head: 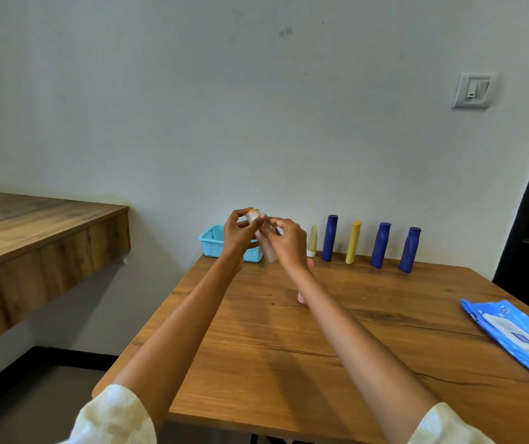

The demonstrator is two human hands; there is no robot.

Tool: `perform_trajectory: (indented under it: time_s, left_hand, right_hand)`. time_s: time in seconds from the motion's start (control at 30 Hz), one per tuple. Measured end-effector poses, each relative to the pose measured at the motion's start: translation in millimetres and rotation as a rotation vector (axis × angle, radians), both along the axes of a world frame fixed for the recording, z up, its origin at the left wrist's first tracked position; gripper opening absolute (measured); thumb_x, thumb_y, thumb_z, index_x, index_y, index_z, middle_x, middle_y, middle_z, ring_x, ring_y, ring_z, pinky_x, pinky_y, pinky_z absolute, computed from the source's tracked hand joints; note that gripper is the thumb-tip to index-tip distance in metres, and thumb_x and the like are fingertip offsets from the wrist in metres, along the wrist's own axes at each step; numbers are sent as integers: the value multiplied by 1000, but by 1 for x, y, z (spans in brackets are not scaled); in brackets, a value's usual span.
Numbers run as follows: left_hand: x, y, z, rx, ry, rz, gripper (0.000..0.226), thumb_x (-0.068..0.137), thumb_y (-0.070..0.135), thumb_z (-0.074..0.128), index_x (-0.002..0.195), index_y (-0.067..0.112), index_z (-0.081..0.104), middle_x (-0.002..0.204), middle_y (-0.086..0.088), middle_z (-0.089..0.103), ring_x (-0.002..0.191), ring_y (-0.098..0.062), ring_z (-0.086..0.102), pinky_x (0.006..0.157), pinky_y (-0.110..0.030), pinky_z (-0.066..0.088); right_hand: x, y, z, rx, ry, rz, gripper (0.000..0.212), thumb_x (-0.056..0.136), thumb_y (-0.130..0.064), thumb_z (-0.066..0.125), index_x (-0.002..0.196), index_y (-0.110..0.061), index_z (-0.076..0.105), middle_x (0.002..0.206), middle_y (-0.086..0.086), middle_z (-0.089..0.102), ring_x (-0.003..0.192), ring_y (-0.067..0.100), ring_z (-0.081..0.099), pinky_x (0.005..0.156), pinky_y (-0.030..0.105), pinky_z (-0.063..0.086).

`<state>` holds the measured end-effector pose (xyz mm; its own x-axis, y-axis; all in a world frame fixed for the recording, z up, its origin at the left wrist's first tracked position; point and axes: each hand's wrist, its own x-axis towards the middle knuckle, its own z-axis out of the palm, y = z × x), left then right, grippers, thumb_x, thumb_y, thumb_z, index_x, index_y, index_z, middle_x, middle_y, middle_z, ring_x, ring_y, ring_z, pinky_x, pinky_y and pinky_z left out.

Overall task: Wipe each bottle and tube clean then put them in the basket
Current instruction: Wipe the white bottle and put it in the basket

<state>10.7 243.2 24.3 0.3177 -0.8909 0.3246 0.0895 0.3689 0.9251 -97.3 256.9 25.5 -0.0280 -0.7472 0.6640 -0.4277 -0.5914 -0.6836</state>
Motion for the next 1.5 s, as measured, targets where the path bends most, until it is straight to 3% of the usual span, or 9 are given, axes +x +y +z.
perform_trajectory:
  time_s: [0.17, 0.3, 0.43, 0.6, 0.8, 0.93, 1.03, 1.2, 1.5]
  left_hand:
    - [15, -2, 7, -16, 130, 48, 50, 76, 31, 76, 118, 14, 55, 109, -17, 65, 91, -29, 68, 75, -41, 59]
    - [27, 0, 1, -11, 135, 15, 49, 80, 31, 71, 123, 15, 53, 110, -14, 63, 93, -28, 68, 71, -33, 59]
    - [29, 7, -3, 14, 55, -130, 37, 88, 28, 62, 124, 22, 54, 101, -8, 64, 83, -18, 66, 62, -25, 57]
    - [29, 8, -8, 10, -72, -297, 47, 91, 23, 57, 136, 28, 44, 110, -7, 63, 97, -22, 64, 81, -35, 56]
    - [32, 6, -11, -1, -15, -363, 48, 87, 15, 61, 132, 22, 46, 113, -5, 64, 104, -23, 62, 92, -41, 51]
    - [33, 6, -14, 28, -18, -356, 32, 86, 17, 63, 117, 8, 59, 107, -7, 67, 104, -23, 63, 94, -37, 51]
    - [33, 6, -12, 37, -129, -308, 16, 89, 16, 61, 104, 15, 65, 99, -1, 70, 95, -14, 65, 85, -27, 53]
    - [33, -3, -12, 76, -395, -95, 35, 85, 30, 67, 116, 15, 62, 107, -4, 64, 98, -17, 59, 81, -26, 46]
    - [35, 5, -18, 38, -363, -1, 35, 91, 25, 58, 123, 11, 57, 110, -3, 60, 99, -15, 56, 77, -20, 47]
  right_hand:
    - [1, 12, -17, -59, 101, 104, 34, 87, -24, 65, 117, -10, 65, 109, 7, 66, 99, 15, 61, 69, 4, 41]
    - [-4, 8, -26, 82, 55, 146, 35, 86, -21, 66, 120, -12, 64, 118, 4, 64, 105, 9, 55, 68, -6, 35]
    - [6, 6, -20, 103, -31, 175, 33, 89, -21, 63, 120, -10, 63, 120, 7, 63, 108, 11, 57, 73, 0, 39]
    - [11, -5, -4, 171, -252, 192, 33, 92, -22, 57, 122, -10, 61, 127, 7, 61, 115, 19, 56, 93, 26, 48]
    - [8, -15, 2, 335, -456, 279, 31, 93, -21, 57, 122, -12, 61, 125, 3, 61, 103, 9, 55, 84, 21, 47]
    - [7, -18, 0, 308, -443, 305, 31, 93, -14, 56, 123, -11, 60, 125, 4, 61, 103, 8, 56, 80, 17, 50]
    - [6, -20, -5, 288, -465, 280, 32, 93, -13, 56, 125, -10, 59, 127, 4, 60, 105, 8, 56, 75, 12, 51]
    - [11, -20, -10, 211, -345, 201, 32, 93, -14, 56, 125, -10, 59, 127, 3, 61, 117, 13, 55, 92, 17, 46]
    - [19, -24, -11, 309, -253, 127, 30, 96, -16, 50, 125, -14, 59, 129, 3, 59, 117, 18, 54, 94, 28, 46]
